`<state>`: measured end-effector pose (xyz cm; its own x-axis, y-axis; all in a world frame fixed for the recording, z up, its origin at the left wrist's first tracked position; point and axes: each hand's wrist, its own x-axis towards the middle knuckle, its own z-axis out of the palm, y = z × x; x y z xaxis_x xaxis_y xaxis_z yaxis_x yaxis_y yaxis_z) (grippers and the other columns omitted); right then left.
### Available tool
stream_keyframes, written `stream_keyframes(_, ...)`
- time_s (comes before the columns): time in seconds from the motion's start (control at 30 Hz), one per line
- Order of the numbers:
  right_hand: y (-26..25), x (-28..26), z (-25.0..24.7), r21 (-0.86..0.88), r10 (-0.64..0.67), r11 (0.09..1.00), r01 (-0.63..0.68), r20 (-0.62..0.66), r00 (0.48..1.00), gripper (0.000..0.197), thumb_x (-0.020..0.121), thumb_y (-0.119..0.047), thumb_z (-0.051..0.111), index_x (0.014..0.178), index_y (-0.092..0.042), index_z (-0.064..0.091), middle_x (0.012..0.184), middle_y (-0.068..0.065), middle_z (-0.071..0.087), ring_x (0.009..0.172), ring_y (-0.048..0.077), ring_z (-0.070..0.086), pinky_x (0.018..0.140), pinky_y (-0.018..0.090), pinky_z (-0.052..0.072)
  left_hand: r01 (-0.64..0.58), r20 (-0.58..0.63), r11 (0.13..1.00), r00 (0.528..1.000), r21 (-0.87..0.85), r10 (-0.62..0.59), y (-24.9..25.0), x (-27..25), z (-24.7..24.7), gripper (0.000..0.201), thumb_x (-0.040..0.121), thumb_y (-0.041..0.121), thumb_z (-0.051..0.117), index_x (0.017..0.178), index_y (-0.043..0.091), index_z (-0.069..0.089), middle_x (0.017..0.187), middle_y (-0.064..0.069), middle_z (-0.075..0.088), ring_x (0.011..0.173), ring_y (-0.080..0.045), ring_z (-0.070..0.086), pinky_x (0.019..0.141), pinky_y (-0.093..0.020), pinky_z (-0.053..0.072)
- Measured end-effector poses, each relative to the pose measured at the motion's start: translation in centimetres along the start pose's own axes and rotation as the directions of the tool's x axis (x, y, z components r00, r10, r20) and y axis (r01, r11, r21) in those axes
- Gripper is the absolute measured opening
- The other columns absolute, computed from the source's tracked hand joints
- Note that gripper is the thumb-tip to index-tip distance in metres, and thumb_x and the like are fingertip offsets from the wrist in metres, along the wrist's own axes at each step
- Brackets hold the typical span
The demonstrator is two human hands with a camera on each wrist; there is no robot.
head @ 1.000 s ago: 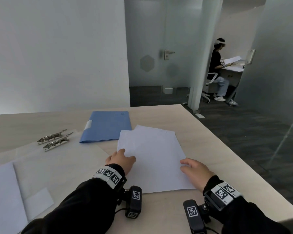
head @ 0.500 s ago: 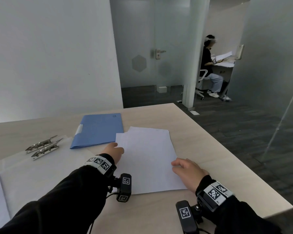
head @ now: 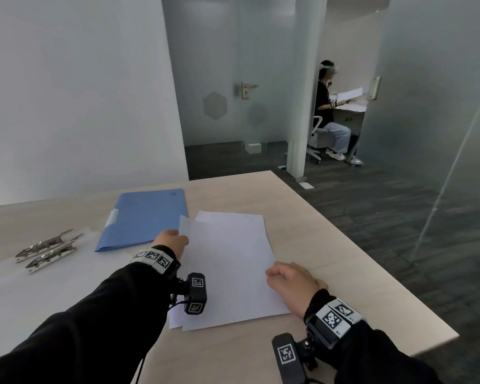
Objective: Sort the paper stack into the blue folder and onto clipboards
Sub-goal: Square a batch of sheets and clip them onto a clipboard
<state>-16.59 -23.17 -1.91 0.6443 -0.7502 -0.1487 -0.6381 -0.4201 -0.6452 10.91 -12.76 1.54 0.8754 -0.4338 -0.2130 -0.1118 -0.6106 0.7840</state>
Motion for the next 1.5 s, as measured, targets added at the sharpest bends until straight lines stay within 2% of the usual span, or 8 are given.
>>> stream_keyframes(0.3,-0.3,-0.7,-0.5,0.05,-0.021,0.999,0.019,0.037,0.999,0.026,0.082,-0.051,0.043,0.103,-0.06,0.055,0.143,-0.022,0.047,0.142,0.003,0.03,0.118,0.039,0.018,0.0,0.183,0.988,0.983,-0.156,0.029,-1.4,-2.0,1.0,0.037,0.078,0.007,0.068,0.114,0.001,0.061,0.111,-0.021,0.068,0.101,-0.039,0.066,0.095,-0.051,0.051)
stream_keyframes(0.47,-0.4,-1.4,-0.7,0.249,-0.04,0.968,0.03,0.035,0.999,0.04,0.076,-0.055,0.055,0.113,-0.067,0.047,0.143,-0.021,0.047,0.134,0.01,0.044,0.115,0.036,0.029,-0.182,0.127,0.954,0.968,-0.238,0.216,-1.9,-5.3,1.0,0.047,0.065,0.022,0.065,0.112,0.016,0.063,0.102,-0.009,0.072,0.09,-0.033,0.07,0.086,-0.049,0.057)
stream_keyframes(0.6,-0.1,-1.3,-1.2,0.765,0.006,0.642,0.054,-0.075,0.997,0.072,0.085,-0.018,0.067,0.145,-0.034,0.032,0.146,-0.004,0.042,0.13,0.019,0.047,0.096,0.033,0.042,-0.298,0.047,0.829,0.931,-0.473,0.361,-0.9,-10.6,-0.9,0.026,0.087,0.004,0.058,0.108,0.018,0.061,0.105,-0.009,0.073,0.093,-0.03,0.07,0.086,-0.047,0.057)
stream_keyframes(0.67,-0.6,-2.0,-2.2,0.853,-0.036,0.514,0.087,-0.08,0.996,0.06,0.087,-0.011,0.066,0.137,-0.031,0.041,0.132,0.006,0.06,0.117,0.025,0.061,0.085,0.036,0.051,-0.335,0.021,0.744,0.905,-0.579,0.424,-0.6,-12.6,-2.3,0.031,0.088,0.003,0.058,0.116,0.015,0.06,0.107,-0.008,0.073,0.095,-0.029,0.071,0.086,-0.046,0.056)
stream_keyframes(0.87,-1.5,-3.2,-2.9,0.852,-0.146,0.486,0.194,-0.14,0.979,0.022,0.089,-0.001,0.06,0.097,-0.014,0.076,0.101,0.017,0.075,0.088,0.031,0.066,0.081,0.042,0.046,-0.364,-0.015,0.618,0.869,-0.697,0.495,-1.2,-15.7,-4.5,0.036,0.077,0.015,0.065,0.113,0.017,0.065,0.109,-0.006,0.074,0.098,-0.025,0.07,0.085,-0.039,0.055)
stream_keyframes(1.23,-2.7,-5.7,-1.1,0.765,-0.173,0.621,0.172,-0.081,0.982,0.017,0.092,-0.005,0.061,0.103,-0.007,0.074,0.097,0.008,0.078,0.092,0.025,0.074,0.078,0.033,0.055,-0.231,0.092,0.703,0.917,-0.672,0.388,-4.5,-16.5,-4.0,0.04,0.069,0.019,0.063,0.107,0.01,0.068,0.104,-0.009,0.075,0.094,-0.024,0.068,0.077,-0.032,0.05)
stream_keyframes(1.37,-2.7,-5.5,-1.3,0.755,-0.123,0.635,0.165,-0.112,0.986,0.015,0.092,-0.007,0.061,0.101,-0.007,0.074,0.098,0.011,0.078,0.092,0.028,0.073,0.083,0.041,0.056,-0.266,-0.073,0.8,0.96,-0.537,0.271,-6.0,-13.6,-6.9,0.018,0.081,0.019,0.059,0.092,0.014,0.072,0.101,-0.003,0.075,0.098,-0.021,0.066,0.078,-0.031,0.042)
stream_keyframes(1.5,-3.1,-5.4,-0.9,0.772,-0.102,0.621,0.135,-0.091,0.991,0.015,0.092,-0.007,0.061,0.102,-0.007,0.072,0.1,0.012,0.077,0.093,0.031,0.072,0.089,0.046,0.055,-0.152,-0.176,0.936,0.979,-0.317,0.099,-9.4,-10.0,-10.6,0.023,0.089,0.012,0.055,0.106,0.012,0.071,0.11,-0.011,0.068,0.097,-0.024,0.057,0.084,-0.028,0.038)
